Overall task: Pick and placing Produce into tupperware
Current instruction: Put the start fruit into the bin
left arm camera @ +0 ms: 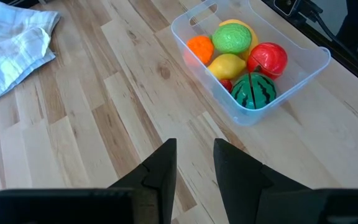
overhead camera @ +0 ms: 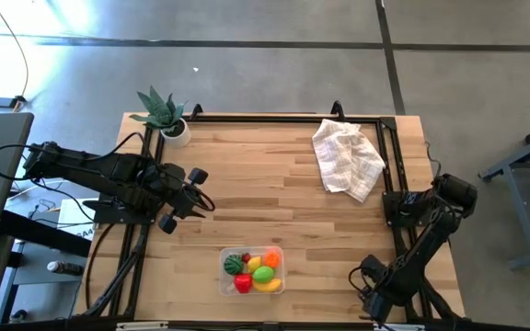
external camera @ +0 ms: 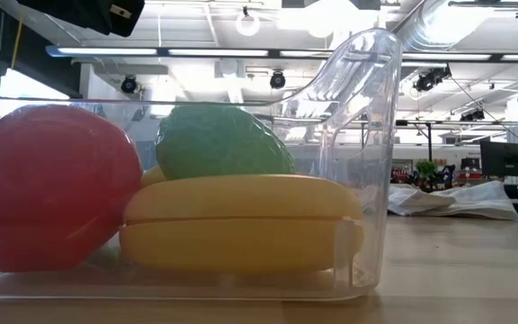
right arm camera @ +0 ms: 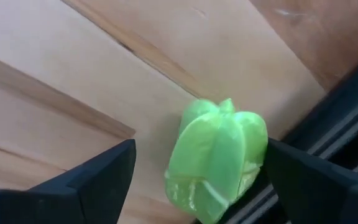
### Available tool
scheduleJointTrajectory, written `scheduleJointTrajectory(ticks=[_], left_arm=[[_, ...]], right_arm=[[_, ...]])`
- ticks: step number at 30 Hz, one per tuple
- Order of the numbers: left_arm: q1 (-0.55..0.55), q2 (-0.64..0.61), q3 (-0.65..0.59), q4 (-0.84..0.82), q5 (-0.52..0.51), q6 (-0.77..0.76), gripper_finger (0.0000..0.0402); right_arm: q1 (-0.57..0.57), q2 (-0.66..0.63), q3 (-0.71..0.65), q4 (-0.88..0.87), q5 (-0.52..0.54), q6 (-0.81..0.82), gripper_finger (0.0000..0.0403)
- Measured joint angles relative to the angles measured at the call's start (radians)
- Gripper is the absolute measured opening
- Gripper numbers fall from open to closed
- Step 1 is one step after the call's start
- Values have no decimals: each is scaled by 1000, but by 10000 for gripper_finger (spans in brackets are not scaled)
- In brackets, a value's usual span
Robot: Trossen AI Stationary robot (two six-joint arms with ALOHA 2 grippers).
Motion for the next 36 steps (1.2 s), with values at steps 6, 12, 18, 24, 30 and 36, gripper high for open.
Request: scheduleJointTrajectory(ticks=[6,12,18,24,30,36], left_arm=[[0,0,0,0,0,0,95],[0,0,0,0,0,0,95],[0,0,0,0,0,0,95],[0,0,0,0,0,0,95],[0,0,0,0,0,0,95],[0,0,0,0,0,0,95]], right_arm=[[-6,6,1,53,1,48,325],[-5,12,1,57,2,51,318],[-4,12,1,71,-8,77,318],[-5,12,1,84,-23,94,318],[-5,12,1,86,-27,109,318],[-5,12,1,91,-32,109,318]])
